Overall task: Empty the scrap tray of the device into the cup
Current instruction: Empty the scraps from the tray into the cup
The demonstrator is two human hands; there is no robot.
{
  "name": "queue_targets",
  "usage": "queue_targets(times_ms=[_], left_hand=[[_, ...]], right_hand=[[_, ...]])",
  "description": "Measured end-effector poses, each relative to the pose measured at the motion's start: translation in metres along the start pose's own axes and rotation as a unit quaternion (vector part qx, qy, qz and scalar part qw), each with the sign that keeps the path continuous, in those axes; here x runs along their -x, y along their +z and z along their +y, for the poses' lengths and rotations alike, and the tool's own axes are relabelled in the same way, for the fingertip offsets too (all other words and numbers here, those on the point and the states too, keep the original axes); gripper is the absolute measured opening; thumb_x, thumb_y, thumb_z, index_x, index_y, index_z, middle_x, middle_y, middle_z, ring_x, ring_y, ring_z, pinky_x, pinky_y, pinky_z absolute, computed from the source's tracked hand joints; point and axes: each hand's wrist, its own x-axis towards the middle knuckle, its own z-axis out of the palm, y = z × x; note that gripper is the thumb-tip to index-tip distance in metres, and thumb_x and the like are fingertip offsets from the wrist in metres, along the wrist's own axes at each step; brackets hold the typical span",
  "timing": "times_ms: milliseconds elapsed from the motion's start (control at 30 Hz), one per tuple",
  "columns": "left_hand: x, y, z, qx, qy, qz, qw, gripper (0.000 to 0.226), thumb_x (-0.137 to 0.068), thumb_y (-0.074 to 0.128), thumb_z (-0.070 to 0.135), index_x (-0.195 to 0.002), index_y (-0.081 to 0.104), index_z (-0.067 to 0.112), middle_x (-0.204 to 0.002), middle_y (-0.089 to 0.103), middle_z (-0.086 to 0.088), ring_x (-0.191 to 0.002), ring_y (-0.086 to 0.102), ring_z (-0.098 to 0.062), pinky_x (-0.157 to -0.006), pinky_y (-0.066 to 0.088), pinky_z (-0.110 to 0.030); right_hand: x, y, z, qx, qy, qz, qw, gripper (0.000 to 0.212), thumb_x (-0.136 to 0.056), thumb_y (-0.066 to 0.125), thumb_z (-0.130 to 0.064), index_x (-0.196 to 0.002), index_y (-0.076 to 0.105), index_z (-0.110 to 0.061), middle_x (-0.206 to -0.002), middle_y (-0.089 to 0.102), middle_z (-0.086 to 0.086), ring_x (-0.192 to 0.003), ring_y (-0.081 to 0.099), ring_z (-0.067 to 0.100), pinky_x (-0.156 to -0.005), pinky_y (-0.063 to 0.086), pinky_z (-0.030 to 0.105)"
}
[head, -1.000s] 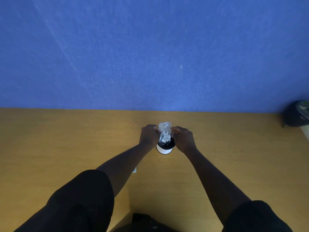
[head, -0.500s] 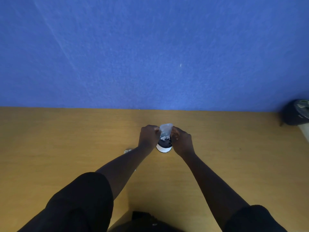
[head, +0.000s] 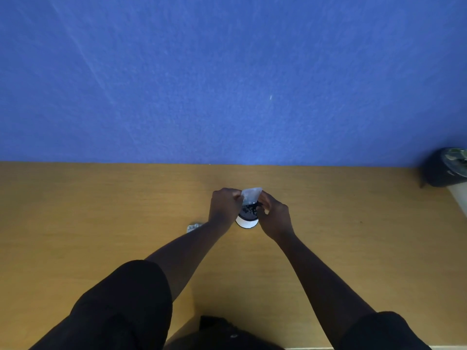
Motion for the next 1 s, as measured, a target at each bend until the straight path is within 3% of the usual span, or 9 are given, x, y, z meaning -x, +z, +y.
queue_targets(times_ms=[100,167,300,400,567,733,800,900,1000], left_hand=[[0.002,0.0,0.0,-0.006,0.0,0.01,1.0,0.025,-0.088,0.06,0.012,-0.069,0.069,-0.001,-0.067,0.069,-0.019,-0.06,0.061,-0.023,-0.055,0.043,-0.033],[0.003,-0.001,-0.001,-0.007,0.003,0.017,1.0,0.025,-0.088,0.061,0.011,-0.067,0.069,-0.001,-0.064,0.068,-0.018,-0.058,0.058,-0.02,-0.054,0.038,-0.03],[0.006,-0.003,-0.002,0.0,0.021,0.016,1.0,0.022,-0.087,0.062,0.01,-0.071,0.072,0.0,-0.064,0.07,-0.015,-0.061,0.065,-0.025,-0.056,0.045,-0.034],[0.006,-0.003,-0.003,0.028,0.01,0.014,0.999,0.024,-0.085,0.063,0.008,-0.064,0.067,-0.003,-0.063,0.066,-0.023,-0.054,0.054,-0.021,-0.054,0.043,-0.037],[0.005,-0.004,-0.004,0.103,-0.033,0.009,0.994,0.037,-0.081,0.069,0.011,-0.055,0.049,-0.006,-0.053,0.042,-0.02,-0.052,0.035,-0.014,-0.052,0.027,-0.027],[0.002,-0.006,-0.006,0.226,-0.149,-0.028,0.962,0.015,-0.078,0.076,0.015,-0.08,0.075,0.0,-0.074,0.073,-0.015,-0.067,0.067,-0.023,-0.066,0.054,-0.034],[0.003,-0.007,-0.005,0.285,-0.189,-0.031,0.939,0.012,-0.081,0.075,0.012,-0.09,0.077,0.003,-0.078,0.075,-0.016,-0.07,0.072,-0.025,-0.067,0.06,-0.036],[0.007,-0.013,-0.004,0.319,-0.224,-0.041,0.92,0.021,-0.085,0.071,0.011,-0.1,0.073,-0.005,-0.071,0.07,-0.011,-0.057,0.066,-0.016,-0.053,0.053,-0.025],[0.011,-0.021,-0.009,0.352,-0.254,-0.048,0.899,0.026,-0.088,0.069,0.011,-0.105,0.068,-0.009,-0.088,0.069,-0.018,-0.075,0.068,-0.028,-0.054,0.057,-0.028]], right_hand=[[0.001,0.0,0.0,-0.016,0.005,-0.002,1.0,0.047,-0.088,0.051,0.003,-0.126,0.057,-0.024,-0.105,0.066,-0.012,-0.094,0.056,-0.008,-0.07,0.04,-0.007],[0.002,-0.001,0.001,-0.013,-0.007,-0.014,1.0,0.048,-0.088,0.052,0.002,-0.126,0.056,-0.026,-0.107,0.067,-0.01,-0.095,0.055,-0.009,-0.07,0.041,-0.006],[0.002,-0.003,0.001,-0.006,-0.023,-0.017,1.0,0.045,-0.089,0.051,0.002,-0.126,0.057,-0.024,-0.111,0.071,-0.001,-0.096,0.056,-0.007,-0.072,0.042,-0.005],[0.001,-0.002,0.001,-0.005,-0.009,0.008,1.0,0.036,-0.093,0.052,-0.002,-0.125,0.06,-0.016,-0.109,0.072,0.001,-0.095,0.06,-0.001,-0.069,0.042,-0.005],[-0.006,-0.005,-0.004,-0.026,0.033,0.047,0.998,0.024,-0.091,0.055,-0.003,-0.108,0.069,-0.012,-0.1,0.074,0.002,-0.089,0.068,0.013,-0.074,0.053,0.021],[-0.011,-0.009,-0.012,-0.028,0.053,0.04,0.997,0.025,-0.09,0.055,-0.004,-0.11,0.069,-0.011,-0.105,0.075,0.002,-0.093,0.069,0.015,-0.079,0.056,0.029],[-0.011,-0.008,-0.015,-0.018,0.057,0.032,0.998,0.024,-0.091,0.055,-0.006,-0.109,0.07,-0.011,-0.105,0.075,0.002,-0.091,0.068,0.014,-0.075,0.054,0.024],[-0.007,-0.004,-0.021,-0.028,0.087,0.025,0.996,0.022,-0.092,0.055,-0.01,-0.107,0.07,-0.014,-0.101,0.074,-0.002,-0.084,0.065,0.008,-0.063,0.045,0.008],[-0.003,0.005,-0.028,-0.046,0.094,0.01,0.994,0.02,-0.091,0.058,-0.014,-0.107,0.07,-0.014,-0.098,0.075,-0.001,-0.083,0.068,0.01,-0.063,0.047,0.008]])
